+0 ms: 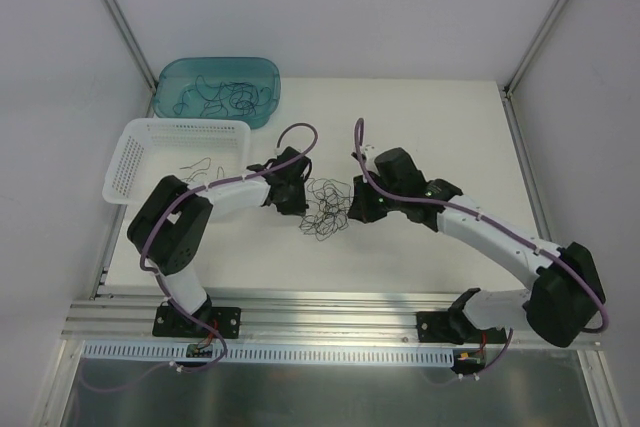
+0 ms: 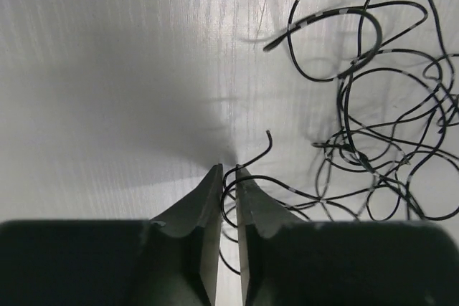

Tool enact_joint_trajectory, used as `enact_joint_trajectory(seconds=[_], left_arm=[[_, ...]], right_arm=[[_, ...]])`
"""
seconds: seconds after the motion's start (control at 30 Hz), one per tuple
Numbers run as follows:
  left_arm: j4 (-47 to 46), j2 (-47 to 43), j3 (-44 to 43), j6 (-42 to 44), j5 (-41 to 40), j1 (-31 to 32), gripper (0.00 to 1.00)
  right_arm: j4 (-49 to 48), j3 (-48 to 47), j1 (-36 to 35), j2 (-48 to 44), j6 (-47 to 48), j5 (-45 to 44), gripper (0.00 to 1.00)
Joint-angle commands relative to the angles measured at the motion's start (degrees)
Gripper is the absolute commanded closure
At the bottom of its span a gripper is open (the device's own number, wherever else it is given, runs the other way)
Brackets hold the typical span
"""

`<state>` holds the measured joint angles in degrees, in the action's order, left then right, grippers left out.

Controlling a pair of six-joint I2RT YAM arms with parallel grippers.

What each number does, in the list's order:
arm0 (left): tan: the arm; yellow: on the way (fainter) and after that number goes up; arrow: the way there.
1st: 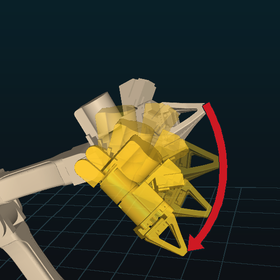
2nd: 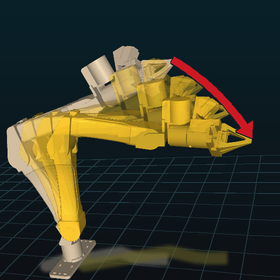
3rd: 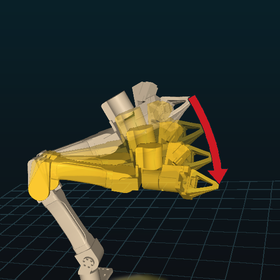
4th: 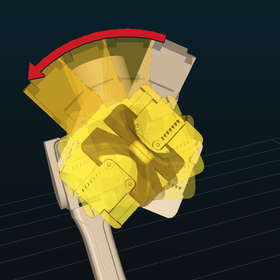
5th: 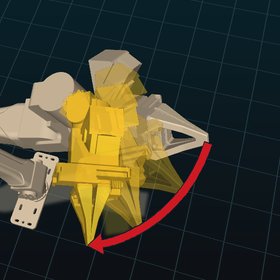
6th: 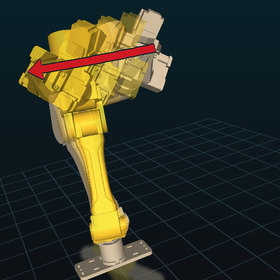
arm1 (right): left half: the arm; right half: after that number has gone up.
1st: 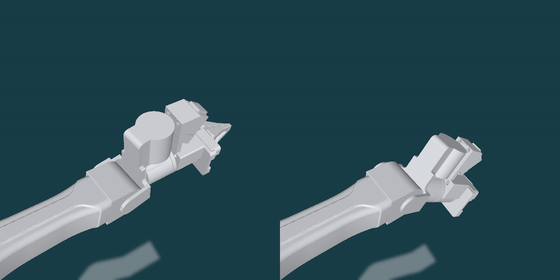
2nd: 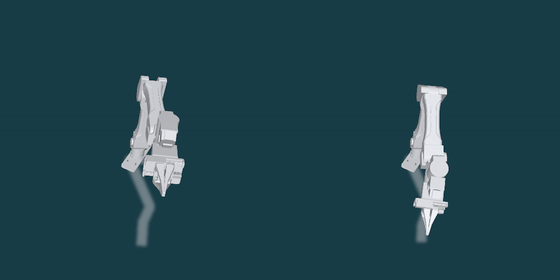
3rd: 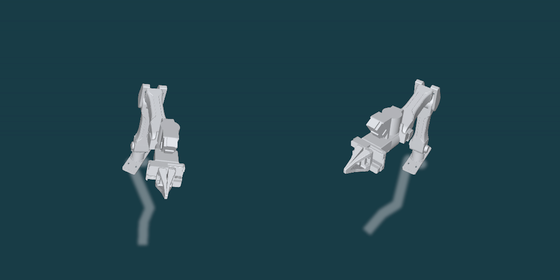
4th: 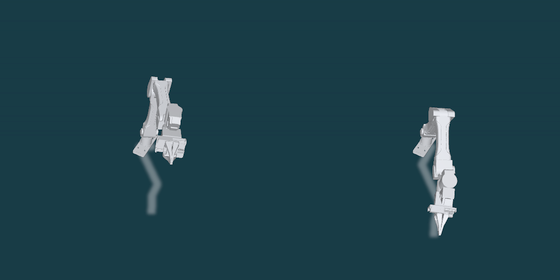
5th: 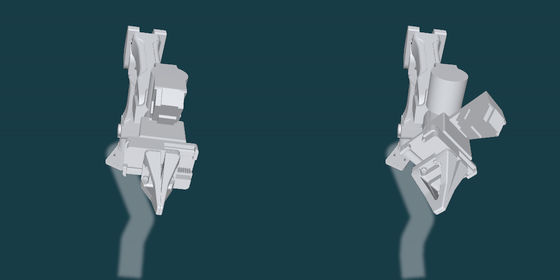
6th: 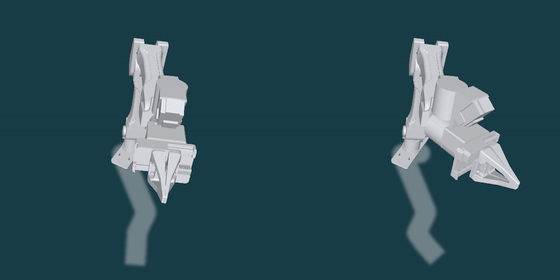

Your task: Untangle the cables

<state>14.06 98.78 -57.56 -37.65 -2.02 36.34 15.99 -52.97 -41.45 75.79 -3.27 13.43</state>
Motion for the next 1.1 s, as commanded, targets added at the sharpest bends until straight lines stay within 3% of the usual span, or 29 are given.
enact_joint_trajectory(seconds=[0.0,0.1,0.3,0.57,0.87,1.0,1.07], left_arm=[[-0.09,0.71,-0.54,-1.20,-2.11,0.23,0.90],[-0.09,0.71,0.43,-1.29,-2.28,0.23,0.97],[-0.27,-0.43,2.36,-1.99,-1.93,0.23,0.98],[-0.35,-0.78,3.51,-2.34,-2.02,0.23,1.00],[-0.27,-3.24,5.70,-2.52,-2.46,0.31,1.00],[-0.35,-6.58,7.81,-2.96,-1.67,0.31,1.00],[-0.44,-10.09,8.95,-2.61,-1.14,0.49,1.00]], right_arm=[[10.26,-5.28,-0.12,-7.30,2.92,-3.05,0.99],[15.72,-10.19,0.05,-10.83,6.78,-7.70,0.99],[28.12,-21.97,0.06,-17.95,10.64,-16.67,0.99],[29.54,-31.04,0.23,-25.94,13.72,-25.02,0.99],[29.89,-28.77,1.19,-27.98,11.80,-42.25,0.99],[32.42,-25.88,6.10,-25.44,9.78,-42.35,0.99],[33.05,-23.86,9.18,-22.80,8.46,-38.23,0.99]])
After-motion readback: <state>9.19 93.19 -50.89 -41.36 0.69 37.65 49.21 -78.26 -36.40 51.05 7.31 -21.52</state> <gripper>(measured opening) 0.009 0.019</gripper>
